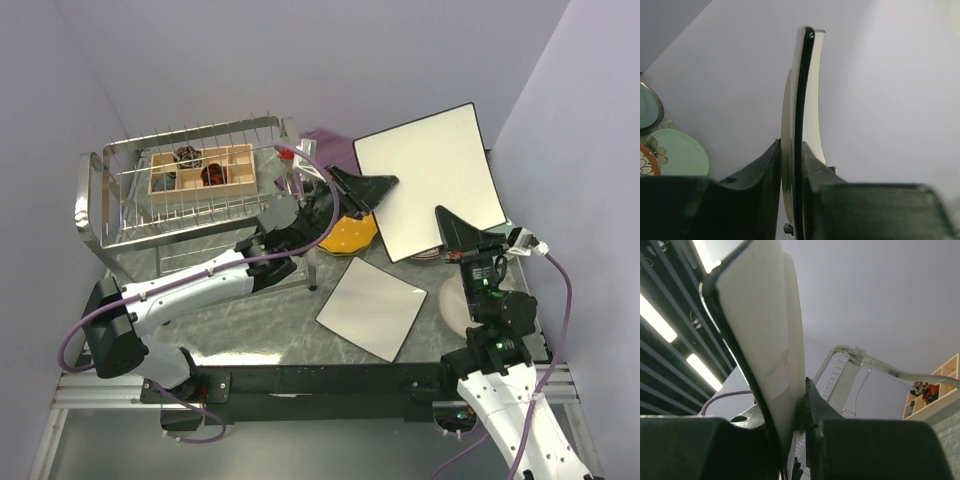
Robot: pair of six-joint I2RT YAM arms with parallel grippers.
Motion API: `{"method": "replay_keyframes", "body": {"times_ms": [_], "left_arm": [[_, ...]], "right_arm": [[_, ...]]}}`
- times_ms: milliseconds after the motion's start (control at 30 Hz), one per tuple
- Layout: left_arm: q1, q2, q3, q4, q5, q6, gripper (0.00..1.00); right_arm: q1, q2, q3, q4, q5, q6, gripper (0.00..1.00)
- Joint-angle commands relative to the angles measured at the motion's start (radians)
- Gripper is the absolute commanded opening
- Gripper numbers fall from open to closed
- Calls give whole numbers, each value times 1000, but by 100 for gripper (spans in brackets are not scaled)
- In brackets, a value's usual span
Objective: Unload the plates from the dish rack
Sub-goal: Place the plate at the center of the board.
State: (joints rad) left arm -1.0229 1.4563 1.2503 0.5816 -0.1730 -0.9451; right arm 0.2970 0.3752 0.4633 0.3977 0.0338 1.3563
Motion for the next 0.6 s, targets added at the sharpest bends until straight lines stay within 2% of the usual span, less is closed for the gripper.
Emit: {"method": "replay_keyframes", "body": {"times_ms": [0, 67, 100, 133, 233, 267, 367, 433, 567], "left_arm": [[-20, -42, 84, 164, 76, 7, 36], [-23, -53, 61, 188, 134, 5, 47], [-28, -57, 63, 155, 142, 17, 56], [-38, -62, 84, 118, 148, 28, 60], [-68, -89, 103, 26, 141, 74, 70], [-74, -100, 100, 12, 133, 83, 78], [-104, -140, 93, -86, 103, 127, 94], [-132, -166, 84, -152, 73, 170, 99], [-166, -212, 41, -225, -3, 216, 99]], "right_arm": [[8, -62, -8, 52, 8, 32, 0], [8, -97, -11, 17, 29, 36, 0], [10, -110, -14, 7, 50, 46, 0], [8, -131, -17, 3, 52, 49, 0], [8, -162, 12, -86, 71, 24, 0], [8, -170, 15, -105, 77, 29, 0], [8, -209, 8, -149, 110, 37, 0], [8, -228, 15, -183, 132, 30, 0], [8, -237, 32, -201, 127, 15, 0]]}}
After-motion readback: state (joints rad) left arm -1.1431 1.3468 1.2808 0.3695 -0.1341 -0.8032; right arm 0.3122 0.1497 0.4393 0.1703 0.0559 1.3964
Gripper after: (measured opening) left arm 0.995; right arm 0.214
